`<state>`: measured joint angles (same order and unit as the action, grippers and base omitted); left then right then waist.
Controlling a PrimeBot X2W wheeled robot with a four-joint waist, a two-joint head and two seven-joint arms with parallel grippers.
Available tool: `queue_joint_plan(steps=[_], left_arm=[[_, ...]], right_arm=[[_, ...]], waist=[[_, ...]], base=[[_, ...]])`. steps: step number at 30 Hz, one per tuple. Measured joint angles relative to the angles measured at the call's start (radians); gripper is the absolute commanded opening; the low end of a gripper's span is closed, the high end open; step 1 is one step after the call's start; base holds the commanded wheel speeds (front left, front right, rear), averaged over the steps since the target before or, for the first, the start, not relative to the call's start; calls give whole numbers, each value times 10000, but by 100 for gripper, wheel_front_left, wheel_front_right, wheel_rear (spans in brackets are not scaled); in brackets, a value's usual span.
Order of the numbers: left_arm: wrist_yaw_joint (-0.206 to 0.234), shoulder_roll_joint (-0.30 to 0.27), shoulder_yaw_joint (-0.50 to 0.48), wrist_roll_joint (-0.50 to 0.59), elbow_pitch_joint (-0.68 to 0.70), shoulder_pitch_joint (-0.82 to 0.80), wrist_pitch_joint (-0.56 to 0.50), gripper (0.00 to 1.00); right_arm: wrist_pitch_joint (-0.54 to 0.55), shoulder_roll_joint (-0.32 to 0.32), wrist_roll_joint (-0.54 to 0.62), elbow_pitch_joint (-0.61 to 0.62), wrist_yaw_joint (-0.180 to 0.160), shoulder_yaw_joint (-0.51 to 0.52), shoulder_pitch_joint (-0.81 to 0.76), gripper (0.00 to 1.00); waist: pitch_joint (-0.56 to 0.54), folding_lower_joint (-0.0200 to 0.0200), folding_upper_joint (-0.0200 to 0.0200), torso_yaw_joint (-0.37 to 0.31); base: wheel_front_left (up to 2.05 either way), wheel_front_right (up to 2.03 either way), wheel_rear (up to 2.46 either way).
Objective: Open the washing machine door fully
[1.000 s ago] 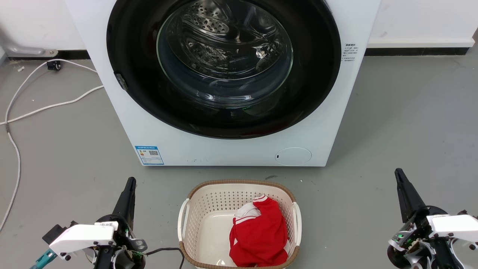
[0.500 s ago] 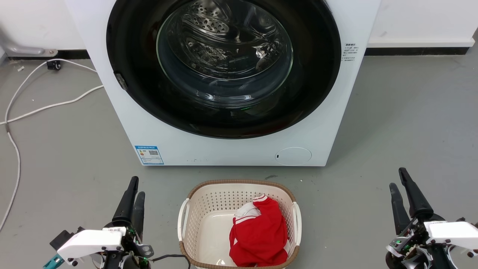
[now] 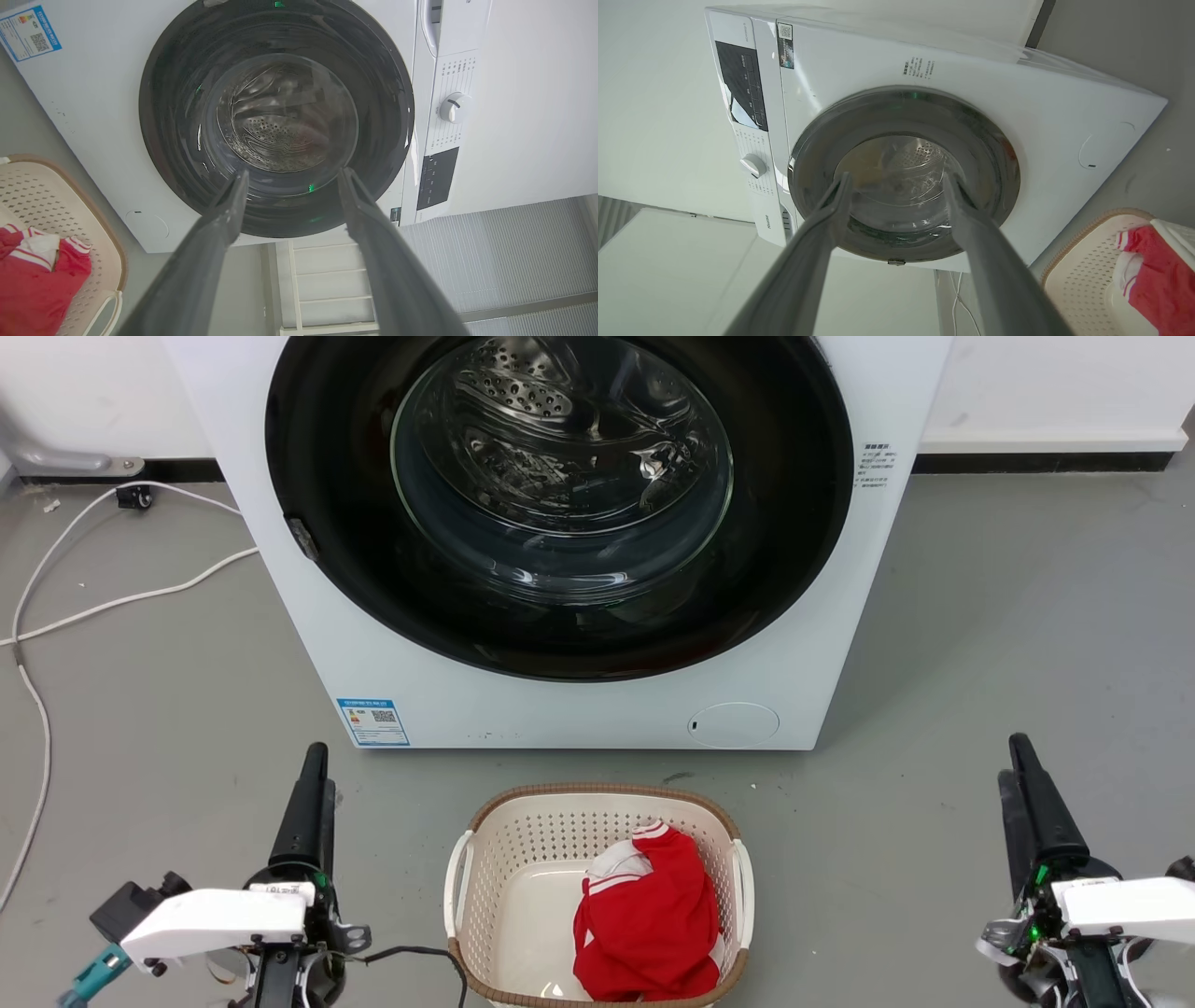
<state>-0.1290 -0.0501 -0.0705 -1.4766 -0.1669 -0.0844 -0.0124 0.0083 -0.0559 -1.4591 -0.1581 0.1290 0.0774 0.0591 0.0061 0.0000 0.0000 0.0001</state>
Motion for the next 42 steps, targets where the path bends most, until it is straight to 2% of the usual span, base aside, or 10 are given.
queue_joint_plan(steps=[10, 11, 18, 32, 42], left_arm=[[0, -2, -105, 2243, 840, -66, 380, 100], [-2, 0, -77, 3007, 1016, -75, 504, 100], [-2, -2, -10, 4571, 1308, -73, 748, 100], [6, -228, 326, 7823, 1325, 222, 1172, 100], [345, -474, 696, 9553, 1216, 306, 1467, 100]], right_arm=[[-364, 2, 3469, 1095, 0, -61, -26, 100], [-481, 2, 4433, 1275, 0, -148, -105, 100], [-681, 4, 6502, 1492, 0, -297, -380, 100], [-798, 10, 8819, 1569, 2, -476, -644, 100], [-800, 13, 10297, 1565, 2, -500, -826, 100]], waist=[[20, 0, 0, 10], [17, 1, 0, 16], [6, 0, 1, 24], [-60, 1, 0, 23], [-85, 1, 0, 24]], base=[[0, 0, 0], [0, 0, 0], [0, 0, 0], [0, 0, 0], [0, 0, 0]])
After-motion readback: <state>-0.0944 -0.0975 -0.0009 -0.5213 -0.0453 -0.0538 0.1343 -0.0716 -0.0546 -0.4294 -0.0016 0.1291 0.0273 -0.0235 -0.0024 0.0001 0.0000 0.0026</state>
